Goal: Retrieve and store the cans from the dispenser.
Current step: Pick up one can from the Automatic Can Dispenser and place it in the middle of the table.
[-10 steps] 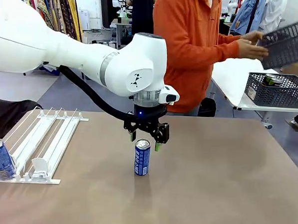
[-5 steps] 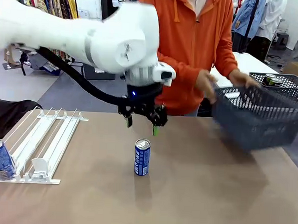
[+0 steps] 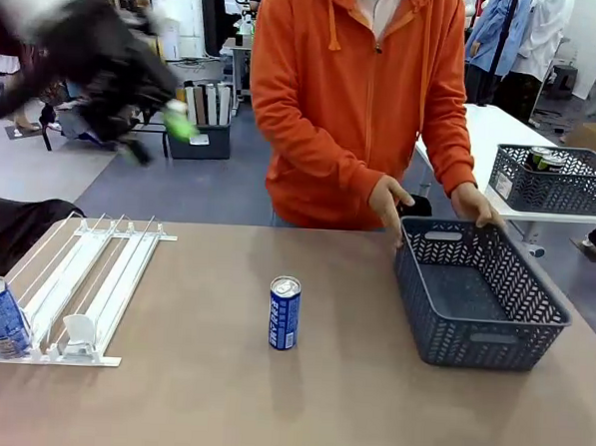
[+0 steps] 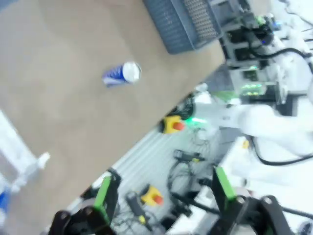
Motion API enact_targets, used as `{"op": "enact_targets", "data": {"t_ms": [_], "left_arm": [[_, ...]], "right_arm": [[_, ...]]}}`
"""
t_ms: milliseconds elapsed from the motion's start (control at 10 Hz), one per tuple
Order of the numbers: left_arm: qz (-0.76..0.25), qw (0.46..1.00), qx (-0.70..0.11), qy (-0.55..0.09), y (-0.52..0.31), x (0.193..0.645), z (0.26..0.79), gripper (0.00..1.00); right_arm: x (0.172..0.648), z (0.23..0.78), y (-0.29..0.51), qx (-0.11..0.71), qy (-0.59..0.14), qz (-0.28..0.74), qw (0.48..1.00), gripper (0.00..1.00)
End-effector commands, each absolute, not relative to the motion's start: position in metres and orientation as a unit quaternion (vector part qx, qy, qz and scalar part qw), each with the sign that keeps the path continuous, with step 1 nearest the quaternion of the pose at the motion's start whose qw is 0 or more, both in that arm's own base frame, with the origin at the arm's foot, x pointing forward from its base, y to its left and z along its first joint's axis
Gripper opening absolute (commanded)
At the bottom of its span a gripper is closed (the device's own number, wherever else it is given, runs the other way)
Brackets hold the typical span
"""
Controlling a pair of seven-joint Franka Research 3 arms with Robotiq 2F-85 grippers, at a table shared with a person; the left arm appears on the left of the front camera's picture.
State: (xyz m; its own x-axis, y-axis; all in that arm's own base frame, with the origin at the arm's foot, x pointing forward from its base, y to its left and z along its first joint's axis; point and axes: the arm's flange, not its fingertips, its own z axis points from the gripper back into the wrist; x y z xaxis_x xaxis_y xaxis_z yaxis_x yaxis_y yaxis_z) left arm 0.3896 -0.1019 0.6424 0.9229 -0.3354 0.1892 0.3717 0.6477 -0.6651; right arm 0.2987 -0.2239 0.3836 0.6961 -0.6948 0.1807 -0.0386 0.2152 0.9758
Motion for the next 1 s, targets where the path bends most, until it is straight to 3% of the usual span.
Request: {"op": "enact_targets", "data": {"t_ms": [0,400,500,600,900], "left_arm": [[-0.130,0.870,-0.475,-0.023,0.009,0.377,0.609,1.00],[0.015,0.735,-0.671,-0.091,0.168,0.323,0.496,1.00],[0.034,0.736,-0.669,-0.099,0.171,0.316,0.481,1.00],[-0.006,0.778,-0.625,-0.064,0.170,0.314,0.514,1.00],[-0.006,0.778,-0.625,-0.064,0.170,0.314,0.514,1.00]], "right_arm": [[0.298,0.387,-0.225,0.584,-0.314,-0.228,0.713,1.00],[0.298,0.387,-0.225,0.584,-0.314,-0.228,0.713,1.00],[0.298,0.387,-0.225,0.584,-0.314,-0.228,0.713,1.00],[0.298,0.387,-0.225,0.584,-0.314,-0.228,0.713,1.00],[0.298,0.387,-0.225,0.584,-0.314,-0.228,0.713,1.00]]}}
